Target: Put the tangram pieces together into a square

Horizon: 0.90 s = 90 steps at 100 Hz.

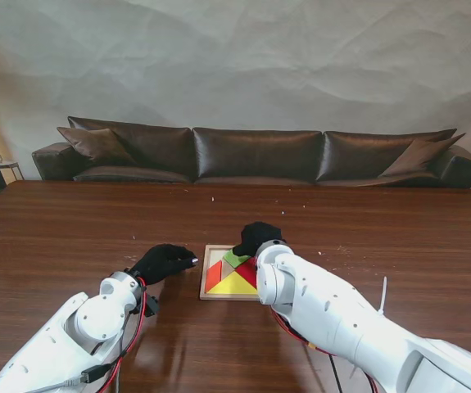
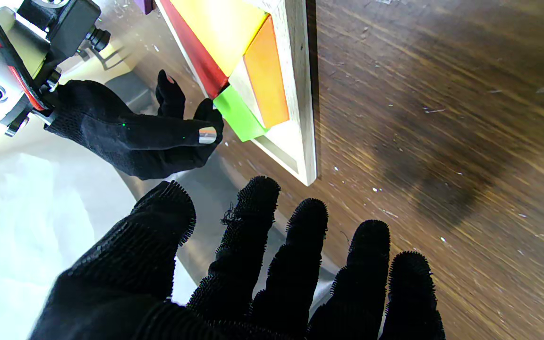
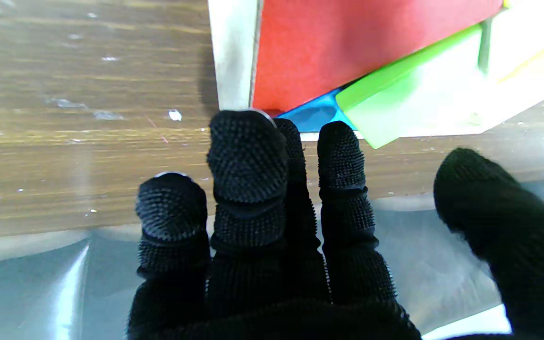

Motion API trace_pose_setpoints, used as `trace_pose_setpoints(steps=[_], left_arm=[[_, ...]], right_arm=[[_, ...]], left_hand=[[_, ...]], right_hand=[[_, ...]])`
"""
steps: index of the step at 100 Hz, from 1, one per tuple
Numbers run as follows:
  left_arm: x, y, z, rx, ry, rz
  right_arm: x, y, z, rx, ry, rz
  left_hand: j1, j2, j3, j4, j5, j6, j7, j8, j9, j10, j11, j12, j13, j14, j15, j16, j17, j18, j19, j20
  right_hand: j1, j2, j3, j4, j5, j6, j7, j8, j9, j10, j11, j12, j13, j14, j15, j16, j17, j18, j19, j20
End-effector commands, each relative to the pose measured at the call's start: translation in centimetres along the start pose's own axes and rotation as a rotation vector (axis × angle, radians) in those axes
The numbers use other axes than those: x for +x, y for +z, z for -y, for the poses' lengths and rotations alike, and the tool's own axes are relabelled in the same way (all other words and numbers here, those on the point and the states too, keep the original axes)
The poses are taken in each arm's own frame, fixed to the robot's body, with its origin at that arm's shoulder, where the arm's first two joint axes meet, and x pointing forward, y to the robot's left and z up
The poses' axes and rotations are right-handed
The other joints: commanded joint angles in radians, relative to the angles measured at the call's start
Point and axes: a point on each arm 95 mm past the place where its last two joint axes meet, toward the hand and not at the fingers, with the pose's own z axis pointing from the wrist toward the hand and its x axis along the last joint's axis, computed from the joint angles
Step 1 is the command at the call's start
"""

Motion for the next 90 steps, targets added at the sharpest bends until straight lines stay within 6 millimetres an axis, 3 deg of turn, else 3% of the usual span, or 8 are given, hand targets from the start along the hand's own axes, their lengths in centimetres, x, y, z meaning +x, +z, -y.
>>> trace_pose_setpoints(steps=[1, 58, 79, 82, 90], left_arm=[[0.10, 0.03, -0.23, -0.020, -0.004, -0.004], [0.10, 0.03, -0.24, -0.025, -0.004, -0.004], [0.10, 0.01, -0.25, -0.025, -0.004, -0.003], [0.10, 0.02, -0.25, -0.025, -0.005, -0.004], [0.10, 0.03, -0.24, -0.025, -0.005, -0.004]], right_arm=[[0.16, -0.14, 0.19, 0.017, 0.001, -0.010], [0.32, -0.52, -0.06, 0.012, -0.038, -0.032], [0.18, -0.55, 0.25, 0.027, -0.050, -0.032], [0.16, -0.55, 0.28, 0.028, -0.050, -0.032], [0.15, -0.56, 0.34, 0.027, -0.048, -0.032]], left_hand=[[0.025, 0.039, -0.018, 0.028, 0.015, 0.006, -0.001, 0.004, 0.011, 0.007, -0.008, -0.005, -0.016, 0.010, 0.014, 0.012, -0.001, 0.000, 0.000, 0.016], [0.029, 0.041, -0.020, 0.028, 0.018, 0.007, 0.000, 0.004, 0.013, 0.007, -0.008, -0.005, -0.013, 0.012, 0.016, 0.012, 0.007, 0.001, 0.003, 0.021], [0.029, 0.042, -0.022, 0.028, 0.017, 0.006, 0.000, 0.004, 0.013, 0.009, -0.008, -0.005, -0.014, 0.011, 0.016, 0.012, 0.007, 0.002, 0.006, 0.026], [0.029, 0.042, -0.022, 0.028, 0.015, 0.007, -0.001, 0.004, 0.012, 0.008, -0.009, -0.005, -0.013, 0.011, 0.016, 0.012, 0.007, 0.002, 0.006, 0.027], [0.028, 0.042, -0.022, 0.028, 0.016, 0.006, -0.001, 0.004, 0.013, 0.007, -0.008, -0.005, -0.012, 0.010, 0.017, 0.012, 0.008, 0.002, 0.007, 0.028]], right_hand=[[-0.035, 0.035, -0.028, 0.029, 0.025, -0.020, -0.003, -0.013, -0.031, 0.019, -0.003, -0.016, -0.013, 0.013, -0.007, 0.002, 0.108, -0.019, 0.050, 0.025], [-0.052, 0.127, -0.060, 0.046, -0.031, -0.052, -0.065, -0.045, -0.060, 0.013, 0.020, 0.007, -0.021, 0.023, 0.010, 0.022, 0.075, -0.017, 0.075, 0.036], [-0.057, 0.150, -0.072, 0.050, -0.045, -0.011, -0.122, -0.116, -0.079, 0.013, 0.057, 0.043, -0.034, 0.027, 0.045, 0.033, 0.062, -0.017, 0.087, 0.036], [-0.056, 0.150, -0.071, 0.050, -0.041, -0.008, -0.114, -0.160, -0.080, 0.013, 0.058, 0.052, -0.035, 0.030, 0.050, 0.029, 0.061, -0.016, 0.088, 0.034], [-0.058, 0.147, -0.071, 0.049, -0.046, -0.012, -0.105, -0.168, -0.084, 0.014, 0.055, 0.053, -0.036, 0.031, 0.054, 0.029, 0.060, -0.014, 0.090, 0.034]])
